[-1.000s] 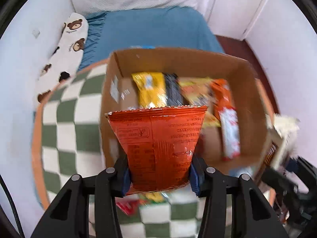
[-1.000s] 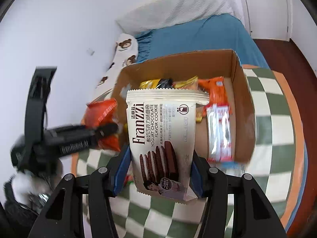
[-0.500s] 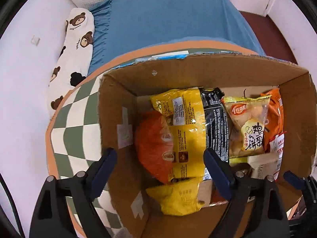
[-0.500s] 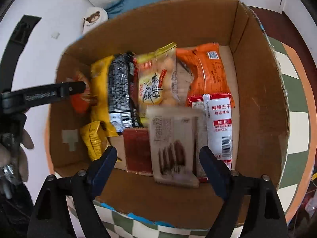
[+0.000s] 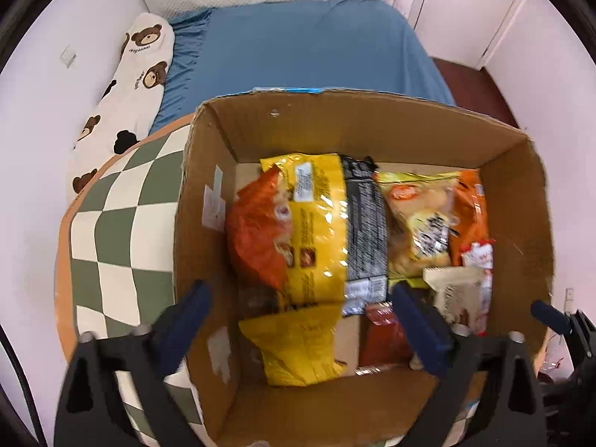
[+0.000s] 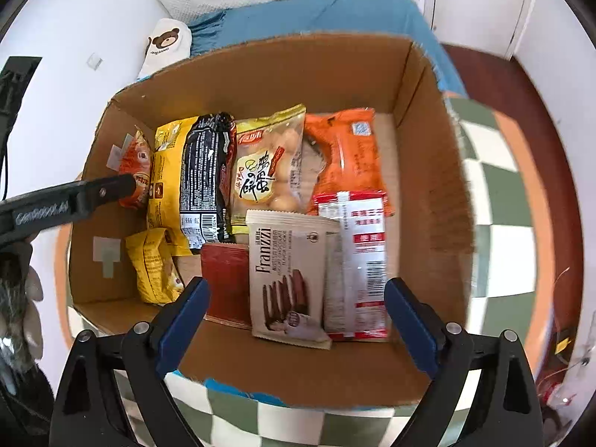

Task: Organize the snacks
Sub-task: 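Carry both packs into the box and open both tools, then move both tools back to the remaining snacks on the blanket, then grasp green candy bag with left tool while right tool grasps white snack pack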

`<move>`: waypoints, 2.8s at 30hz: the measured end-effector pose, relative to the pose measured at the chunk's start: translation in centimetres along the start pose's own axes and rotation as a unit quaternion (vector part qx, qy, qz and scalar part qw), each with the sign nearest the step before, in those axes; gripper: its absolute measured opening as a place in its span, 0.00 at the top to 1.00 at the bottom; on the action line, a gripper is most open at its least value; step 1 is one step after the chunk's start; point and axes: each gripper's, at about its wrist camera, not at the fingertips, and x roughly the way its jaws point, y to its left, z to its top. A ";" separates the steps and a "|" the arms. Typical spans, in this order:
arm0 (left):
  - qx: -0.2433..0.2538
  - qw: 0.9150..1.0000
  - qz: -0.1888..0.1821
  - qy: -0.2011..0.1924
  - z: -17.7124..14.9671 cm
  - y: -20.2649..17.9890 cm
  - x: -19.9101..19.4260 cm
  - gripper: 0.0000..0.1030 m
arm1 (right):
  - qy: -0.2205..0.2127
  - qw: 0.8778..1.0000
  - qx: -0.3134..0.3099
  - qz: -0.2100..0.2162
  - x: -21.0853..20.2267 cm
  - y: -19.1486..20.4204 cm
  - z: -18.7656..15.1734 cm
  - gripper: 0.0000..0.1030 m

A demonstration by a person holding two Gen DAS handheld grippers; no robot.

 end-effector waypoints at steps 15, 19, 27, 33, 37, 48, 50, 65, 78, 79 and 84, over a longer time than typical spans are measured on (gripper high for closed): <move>-0.025 0.993 -0.034 -0.110 -8.6 -0.7 -7.9 0.00 | -0.069 0.997 -0.008 -0.018 -7.4 -0.2 -5.1 0.04; -0.027 0.989 -0.031 -0.143 -10.9 -0.9 -10.4 0.00 | -0.103 0.994 -0.014 -0.026 -10.2 0.3 -6.9 0.04; -0.018 0.980 -0.029 -0.195 -14.0 -0.9 -15.1 0.00 | -0.167 0.985 -0.021 -0.026 -15.8 2.1 -9.9 0.04; -0.013 0.976 -0.040 -0.214 -15.4 -0.4 -17.0 0.00 | -0.191 0.981 -0.008 -0.018 -18.2 3.1 -11.7 0.04; -0.003 0.976 -0.039 -0.213 -16.0 -0.3 -16.7 0.00 | -0.195 0.981 0.008 -0.010 -18.5 3.3 -12.7 0.04; -0.038 0.990 0.018 -0.138 -17.3 0.8 -8.7 0.00 | -0.092 0.992 0.092 -0.004 -9.0 -5.1 -13.9 0.16; -0.064 0.990 0.036 -0.124 -17.4 1.4 -7.2 0.00 | -0.068 0.992 0.106 0.001 -6.0 -7.1 -13.4 0.15; -0.152 0.987 0.041 0.028 -19.9 6.7 2.1 0.00 | 0.027 0.997 0.073 0.001 6.5 -8.6 -13.2 0.38; -0.083 0.994 -0.033 0.070 -17.7 3.2 9.1 0.20 | 0.054 0.995 0.086 -0.010 7.1 -5.4 -18.1 0.39; -0.080 0.994 -0.029 0.068 -17.8 3.0 9.1 0.35 | 0.056 0.995 0.083 -0.012 7.3 -5.1 -18.3 0.39; -0.070 0.995 -0.033 0.070 -18.9 2.5 8.4 0.53 | 0.069 0.995 0.068 -0.017 7.8 -3.7 -19.7 0.42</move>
